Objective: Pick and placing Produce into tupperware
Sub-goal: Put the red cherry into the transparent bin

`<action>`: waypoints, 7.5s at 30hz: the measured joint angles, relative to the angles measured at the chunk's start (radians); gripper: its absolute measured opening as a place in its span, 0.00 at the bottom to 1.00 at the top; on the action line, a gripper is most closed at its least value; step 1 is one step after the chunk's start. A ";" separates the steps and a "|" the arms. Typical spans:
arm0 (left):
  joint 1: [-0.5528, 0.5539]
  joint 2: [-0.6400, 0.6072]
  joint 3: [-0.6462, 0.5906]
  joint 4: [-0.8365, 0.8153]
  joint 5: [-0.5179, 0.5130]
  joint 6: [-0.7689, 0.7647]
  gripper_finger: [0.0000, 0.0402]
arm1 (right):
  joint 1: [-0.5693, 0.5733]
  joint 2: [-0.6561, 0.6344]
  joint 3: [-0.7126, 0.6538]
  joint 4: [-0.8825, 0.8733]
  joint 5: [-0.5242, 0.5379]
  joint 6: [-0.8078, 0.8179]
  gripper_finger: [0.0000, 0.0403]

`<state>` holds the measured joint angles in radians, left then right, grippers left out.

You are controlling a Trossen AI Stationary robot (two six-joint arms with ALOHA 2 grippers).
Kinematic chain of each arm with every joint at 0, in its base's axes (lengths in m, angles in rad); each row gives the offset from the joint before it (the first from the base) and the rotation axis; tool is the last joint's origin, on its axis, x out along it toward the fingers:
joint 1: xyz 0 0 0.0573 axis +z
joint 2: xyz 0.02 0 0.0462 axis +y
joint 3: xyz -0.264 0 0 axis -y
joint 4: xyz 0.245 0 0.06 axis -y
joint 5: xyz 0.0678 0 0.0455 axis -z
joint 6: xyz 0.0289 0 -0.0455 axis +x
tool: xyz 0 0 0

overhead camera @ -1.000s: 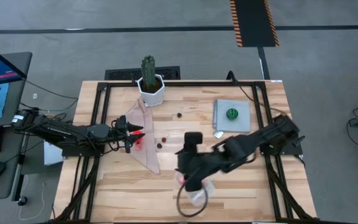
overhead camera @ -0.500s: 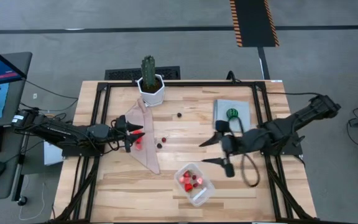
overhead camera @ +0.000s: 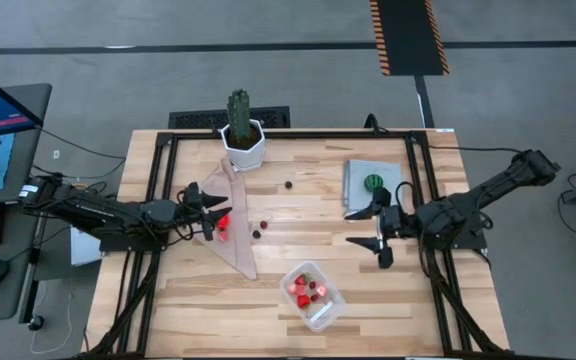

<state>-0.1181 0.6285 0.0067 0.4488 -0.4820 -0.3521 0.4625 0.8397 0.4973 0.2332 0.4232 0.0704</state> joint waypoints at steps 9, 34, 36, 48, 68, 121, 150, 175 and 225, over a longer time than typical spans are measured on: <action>0.000 0.000 0.008 -0.015 0.013 -0.004 0.44 | 0.000 -0.043 -0.164 0.155 0.038 0.017 0.68; 0.000 0.000 0.016 0.029 -0.046 -0.059 0.44 | 0.000 0.082 -0.281 0.164 0.124 0.114 0.68; 0.000 0.000 0.016 0.029 -0.046 -0.071 0.44 | -0.003 0.096 -0.281 0.164 0.129 0.075 0.68; 0.000 0.000 0.018 0.065 -0.115 -0.056 0.44 | -0.128 -0.040 -0.280 0.133 -0.297 0.046 0.68; 0.000 0.000 0.018 0.055 -0.108 -0.021 0.44 | -0.340 -0.839 -0.278 -0.378 -0.348 -0.079 0.68; 0.047 0.705 0.620 -0.431 0.155 -0.022 0.44 | -0.333 -0.740 -0.279 -0.465 -0.310 -0.044 0.68; 0.172 0.935 0.760 -0.437 0.242 -0.052 0.44 | -0.333 -0.741 -0.279 -0.475 -0.312 -0.044 0.68; 0.174 1.078 0.892 -0.675 0.268 -0.047 0.44 | -0.333 -0.742 -0.279 -0.518 -0.317 -0.044 0.68; 0.174 1.125 0.906 -0.749 0.322 0.036 0.44 | -0.333 -0.742 -0.279 -0.517 -0.317 -0.044 0.68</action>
<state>0.0563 1.7538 0.9125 -0.2999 -0.1600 -0.3162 0.1295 0.0975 0.2188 -0.2840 0.1062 0.0265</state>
